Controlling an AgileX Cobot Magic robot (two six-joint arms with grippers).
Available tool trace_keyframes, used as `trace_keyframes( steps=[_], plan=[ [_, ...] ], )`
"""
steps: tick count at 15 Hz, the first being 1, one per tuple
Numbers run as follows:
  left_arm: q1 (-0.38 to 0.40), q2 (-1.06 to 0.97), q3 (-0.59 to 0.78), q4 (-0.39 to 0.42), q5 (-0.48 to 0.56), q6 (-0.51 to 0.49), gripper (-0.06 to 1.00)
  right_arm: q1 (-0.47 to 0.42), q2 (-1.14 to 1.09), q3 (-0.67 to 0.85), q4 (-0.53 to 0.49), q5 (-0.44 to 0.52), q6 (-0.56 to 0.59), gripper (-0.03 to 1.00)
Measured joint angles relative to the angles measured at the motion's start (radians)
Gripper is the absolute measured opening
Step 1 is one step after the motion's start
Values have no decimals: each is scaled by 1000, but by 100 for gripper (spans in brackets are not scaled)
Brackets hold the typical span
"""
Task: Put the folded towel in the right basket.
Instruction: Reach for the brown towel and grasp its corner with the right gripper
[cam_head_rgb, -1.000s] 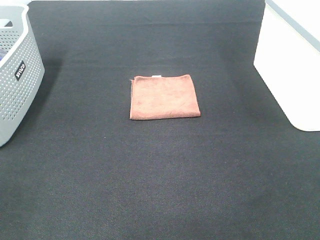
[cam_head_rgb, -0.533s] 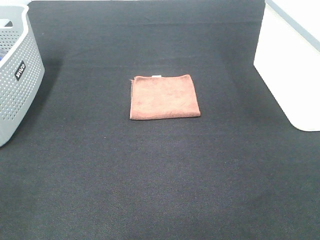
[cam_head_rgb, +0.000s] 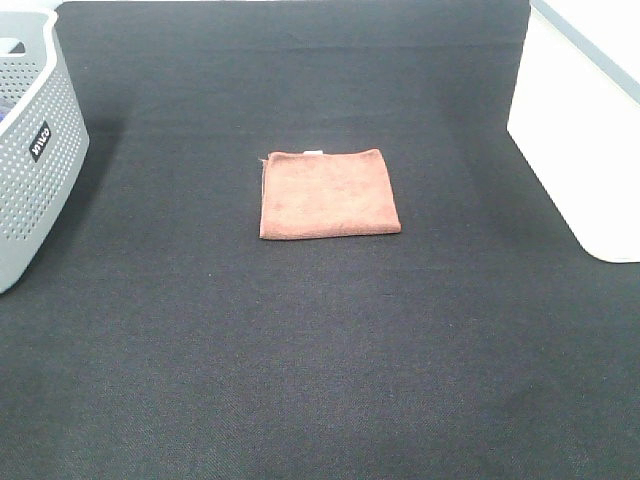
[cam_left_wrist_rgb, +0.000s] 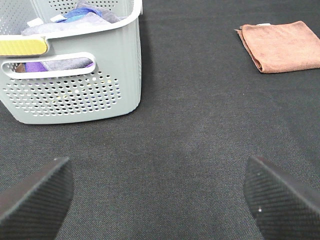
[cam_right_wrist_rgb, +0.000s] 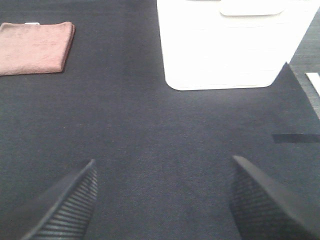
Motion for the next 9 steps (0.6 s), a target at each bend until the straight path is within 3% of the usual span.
trace_keyframes(
  steps=[5,9],
  plan=[
    [0,0,0,0,0,0,87,0,283,-73,25,-178,0,69],
    [0,0,0,0,0,0,87,0,637,-198,169,-260,-16,69]
  ],
)
